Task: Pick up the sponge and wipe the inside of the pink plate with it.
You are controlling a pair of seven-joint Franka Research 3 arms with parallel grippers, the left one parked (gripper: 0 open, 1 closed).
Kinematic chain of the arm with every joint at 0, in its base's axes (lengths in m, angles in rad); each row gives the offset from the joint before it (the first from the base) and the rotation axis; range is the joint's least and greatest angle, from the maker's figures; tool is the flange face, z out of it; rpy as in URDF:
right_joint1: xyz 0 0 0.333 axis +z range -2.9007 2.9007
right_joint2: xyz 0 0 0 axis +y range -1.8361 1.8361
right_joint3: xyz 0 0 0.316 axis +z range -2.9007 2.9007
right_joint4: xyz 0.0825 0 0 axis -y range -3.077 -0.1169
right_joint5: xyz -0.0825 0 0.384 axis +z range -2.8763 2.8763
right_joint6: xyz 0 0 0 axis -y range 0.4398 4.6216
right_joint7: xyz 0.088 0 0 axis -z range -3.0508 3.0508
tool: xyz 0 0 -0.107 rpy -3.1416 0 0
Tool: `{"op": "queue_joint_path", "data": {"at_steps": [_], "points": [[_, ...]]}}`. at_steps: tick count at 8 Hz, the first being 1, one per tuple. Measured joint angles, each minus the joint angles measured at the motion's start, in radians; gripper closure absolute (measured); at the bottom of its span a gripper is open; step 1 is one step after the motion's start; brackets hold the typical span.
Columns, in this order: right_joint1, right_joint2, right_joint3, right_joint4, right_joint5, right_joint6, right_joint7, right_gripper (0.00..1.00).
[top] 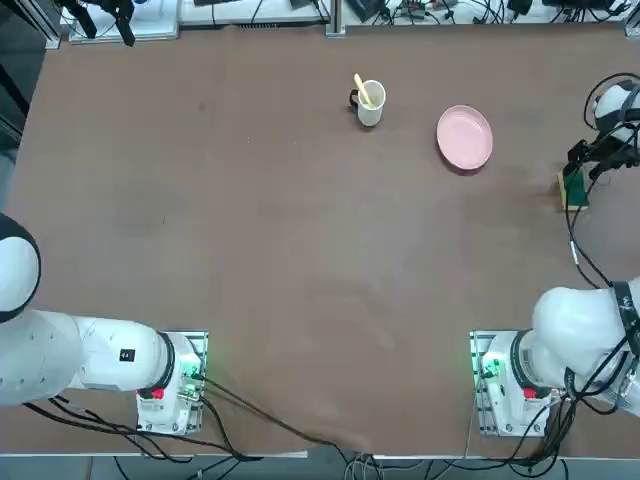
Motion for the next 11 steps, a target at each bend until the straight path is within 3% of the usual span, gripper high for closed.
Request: {"op": "queue_joint_path", "data": {"at_steps": [11], "points": [[-0.011, 0.056, 0.000, -0.001, -0.027, 0.021, -0.021, 0.00]]}}
